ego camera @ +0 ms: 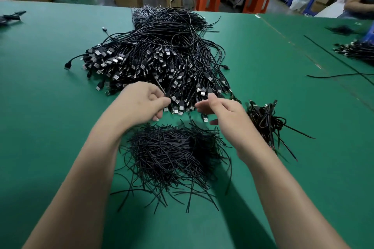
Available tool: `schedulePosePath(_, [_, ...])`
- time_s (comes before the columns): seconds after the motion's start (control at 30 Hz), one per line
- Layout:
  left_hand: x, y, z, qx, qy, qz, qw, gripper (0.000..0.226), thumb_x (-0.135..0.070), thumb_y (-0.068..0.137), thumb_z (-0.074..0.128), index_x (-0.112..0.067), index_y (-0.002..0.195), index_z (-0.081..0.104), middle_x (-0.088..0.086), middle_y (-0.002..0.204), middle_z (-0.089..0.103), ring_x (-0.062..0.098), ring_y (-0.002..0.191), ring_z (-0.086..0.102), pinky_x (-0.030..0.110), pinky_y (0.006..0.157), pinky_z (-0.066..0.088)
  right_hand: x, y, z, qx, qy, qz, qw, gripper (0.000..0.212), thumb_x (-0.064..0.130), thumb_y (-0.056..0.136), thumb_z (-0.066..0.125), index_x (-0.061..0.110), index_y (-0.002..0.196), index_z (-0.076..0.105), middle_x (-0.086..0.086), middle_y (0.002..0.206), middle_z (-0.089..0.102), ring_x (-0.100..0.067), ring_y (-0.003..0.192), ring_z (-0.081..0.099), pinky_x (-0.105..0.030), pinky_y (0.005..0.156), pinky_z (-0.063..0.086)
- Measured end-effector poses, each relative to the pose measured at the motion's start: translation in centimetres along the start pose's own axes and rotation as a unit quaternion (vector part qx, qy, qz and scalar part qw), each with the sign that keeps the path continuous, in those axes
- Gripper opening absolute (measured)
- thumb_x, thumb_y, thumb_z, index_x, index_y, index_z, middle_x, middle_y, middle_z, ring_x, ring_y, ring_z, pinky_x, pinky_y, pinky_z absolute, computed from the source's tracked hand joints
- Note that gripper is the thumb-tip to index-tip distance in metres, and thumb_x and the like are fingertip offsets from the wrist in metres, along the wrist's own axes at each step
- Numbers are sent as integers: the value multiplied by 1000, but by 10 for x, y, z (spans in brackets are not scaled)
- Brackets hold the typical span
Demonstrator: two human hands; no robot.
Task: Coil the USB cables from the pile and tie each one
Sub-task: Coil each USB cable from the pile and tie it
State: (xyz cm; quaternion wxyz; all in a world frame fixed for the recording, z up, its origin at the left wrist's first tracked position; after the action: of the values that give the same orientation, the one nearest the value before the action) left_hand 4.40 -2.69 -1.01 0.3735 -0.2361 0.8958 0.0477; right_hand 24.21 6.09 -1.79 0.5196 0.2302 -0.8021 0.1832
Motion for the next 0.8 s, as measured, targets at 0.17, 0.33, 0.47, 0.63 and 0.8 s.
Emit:
schedulePosePath(0.17, [-39,-26,14,29,91,77,992,18,-35,98,67,-24,85,66,-14,60,72,-7,50,60,26,70,55,-1,-1,37,116,264,154,945,68,57,106,29,4,110,72,-12,102,77,-23,93,72,-38,88,57])
schedulePosePath(0.33, [-81,-66,39,170,128,165,963,24,-41,97,66,-24,81,63,-11,62,70,4,67,68,35,80,58,8,-10,46,212,403,254,853,71,62,102,37,10,84,83,-8,84,74,-21,68,72,-32,63,63])
schedulePosePath(0.47, [-88,-71,41,141,193,201,950,24,-45,98,63,-26,85,68,-11,67,71,7,77,68,31,87,55,2,-6,37,114,468,264,836,34,16,105,52,6,90,82,0,84,71,-11,73,67,-26,77,61])
schedulePosePath(0.63, [-40,-45,-12,34,132,117,984,18,-43,102,57,-38,97,74,-21,88,76,-8,73,67,25,73,53,17,-6,32,128,461,184,858,21,12,109,39,2,109,58,9,52,34,-3,42,33,-15,37,30])
schedulePosePath(0.8, [-28,-25,-6,-26,129,229,965,47,-31,105,53,-33,151,50,-7,158,45,11,149,35,36,125,27,39,-26,35,237,352,82,902,26,19,109,43,6,103,65,11,53,31,-3,44,29,-16,43,22])
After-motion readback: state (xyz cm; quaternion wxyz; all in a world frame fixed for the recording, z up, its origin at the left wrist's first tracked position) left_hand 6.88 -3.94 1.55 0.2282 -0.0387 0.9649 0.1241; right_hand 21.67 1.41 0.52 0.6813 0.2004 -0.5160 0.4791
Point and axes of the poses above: each hand's wrist, its own y-axis towards the middle knuckle, its own z-axis out of the palm, x = y × z, the point moved 5 cm from there along y, towards the middle knuckle
